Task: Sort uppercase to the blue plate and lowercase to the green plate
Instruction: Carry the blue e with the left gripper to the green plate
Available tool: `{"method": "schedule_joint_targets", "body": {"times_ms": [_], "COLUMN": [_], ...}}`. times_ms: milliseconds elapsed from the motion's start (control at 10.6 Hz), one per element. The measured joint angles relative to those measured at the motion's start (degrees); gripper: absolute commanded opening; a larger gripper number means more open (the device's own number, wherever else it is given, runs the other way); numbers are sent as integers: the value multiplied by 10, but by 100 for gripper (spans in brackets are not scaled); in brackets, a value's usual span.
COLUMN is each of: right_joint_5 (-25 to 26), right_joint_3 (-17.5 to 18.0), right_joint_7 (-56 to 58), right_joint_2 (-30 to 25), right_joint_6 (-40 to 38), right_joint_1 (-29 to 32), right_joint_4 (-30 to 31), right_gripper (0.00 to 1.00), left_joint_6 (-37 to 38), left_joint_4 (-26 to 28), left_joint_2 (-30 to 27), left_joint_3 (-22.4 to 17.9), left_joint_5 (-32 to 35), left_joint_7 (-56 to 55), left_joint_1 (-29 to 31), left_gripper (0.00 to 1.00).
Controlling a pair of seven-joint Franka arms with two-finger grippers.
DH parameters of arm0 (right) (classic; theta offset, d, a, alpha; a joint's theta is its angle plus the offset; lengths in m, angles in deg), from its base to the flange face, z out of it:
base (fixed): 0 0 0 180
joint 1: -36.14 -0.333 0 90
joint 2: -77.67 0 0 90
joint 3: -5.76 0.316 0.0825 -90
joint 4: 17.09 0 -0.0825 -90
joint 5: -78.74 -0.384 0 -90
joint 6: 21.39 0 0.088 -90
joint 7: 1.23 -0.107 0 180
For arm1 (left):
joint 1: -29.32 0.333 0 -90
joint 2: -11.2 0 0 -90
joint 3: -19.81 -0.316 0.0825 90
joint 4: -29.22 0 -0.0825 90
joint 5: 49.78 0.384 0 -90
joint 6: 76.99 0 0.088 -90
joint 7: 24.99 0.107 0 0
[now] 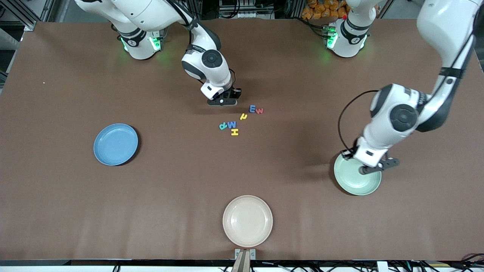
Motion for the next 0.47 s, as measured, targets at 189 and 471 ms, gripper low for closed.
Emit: {"method": "schedule_joint_targets", "body": {"times_ms": [189,471], "right_joint_5": [0,1], "right_joint_3": [-1,-5], "right_joint_7": [28,87], "right_joint_2": [-1,-7], "right_joint_6": [-23,-101], "right_joint_1": [23,56], "right_joint_4": [-7,-30], "right_gripper": [16,16], "left_joint_6": [0,0], "left_joint_4": [-35,-76], "left_joint_2": [43,100], "left_joint_3": [-30,-44], "left_joint_5": [0,0], "left_joint_7": [80,109], "left_joint_1": [10,4], "left_gripper": [0,66]}}
